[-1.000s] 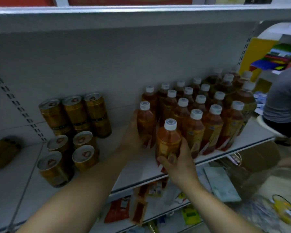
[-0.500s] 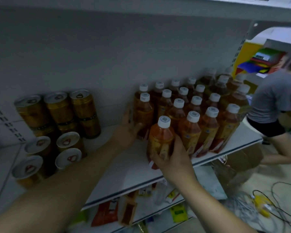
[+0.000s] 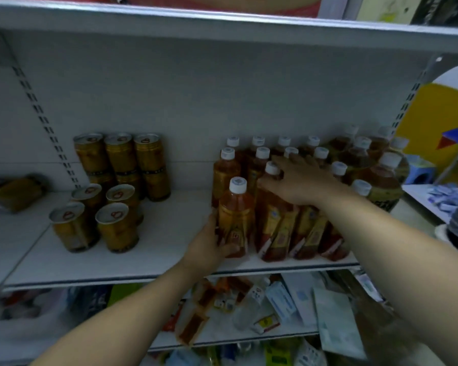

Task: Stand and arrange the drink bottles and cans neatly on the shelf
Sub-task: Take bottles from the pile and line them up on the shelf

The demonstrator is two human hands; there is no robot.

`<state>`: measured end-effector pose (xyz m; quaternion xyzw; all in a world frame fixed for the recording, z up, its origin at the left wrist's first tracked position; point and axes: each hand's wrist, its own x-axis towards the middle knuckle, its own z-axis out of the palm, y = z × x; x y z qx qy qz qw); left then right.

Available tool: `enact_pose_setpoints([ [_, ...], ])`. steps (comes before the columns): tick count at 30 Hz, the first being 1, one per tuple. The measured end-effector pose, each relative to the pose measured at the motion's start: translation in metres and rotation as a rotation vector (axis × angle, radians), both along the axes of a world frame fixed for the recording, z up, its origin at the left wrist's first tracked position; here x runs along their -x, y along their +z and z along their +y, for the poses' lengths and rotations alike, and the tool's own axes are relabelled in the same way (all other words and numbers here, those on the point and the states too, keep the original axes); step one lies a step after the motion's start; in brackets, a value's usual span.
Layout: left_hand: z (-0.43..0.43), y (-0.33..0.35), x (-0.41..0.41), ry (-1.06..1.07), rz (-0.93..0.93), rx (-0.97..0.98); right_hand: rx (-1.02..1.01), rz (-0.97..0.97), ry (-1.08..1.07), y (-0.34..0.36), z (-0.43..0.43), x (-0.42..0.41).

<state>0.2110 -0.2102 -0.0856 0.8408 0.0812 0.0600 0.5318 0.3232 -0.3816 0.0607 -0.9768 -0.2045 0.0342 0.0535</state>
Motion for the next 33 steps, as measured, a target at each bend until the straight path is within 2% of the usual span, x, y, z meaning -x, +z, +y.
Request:
enact_pose_setpoints([
  [3,-0.012,0.0,-0.009,0.072,-0.029,0.026,-0.004,0.053,0.018,-0.003,0.004,-0.002],
  [9,-0.011,0.011,-0.023,0.098,-0.038,0.066,-0.008,0.022,0.052,-0.006,-0.005,-0.001],
  [12,0.005,0.022,-0.035,0.222,-0.057,0.191,-0.02,0.003,0.048,-0.006,-0.004,-0.001],
  [15,0.007,0.036,-0.055,0.26,0.004,0.425,-0.009,-0.002,0.04,-0.007,-0.001,-0.002],
  [17,0.003,0.035,-0.067,0.27,0.031,0.508,-0.006,-0.001,0.037,-0.008,-0.001,-0.003],
  [21,0.008,0.014,-0.081,0.238,0.019,0.524,-0.005,-0.001,0.034,-0.008,0.0,-0.002],
  [33,0.016,0.015,-0.083,0.235,0.065,0.554,-0.014,-0.008,0.018,-0.005,0.001,0.001],
])
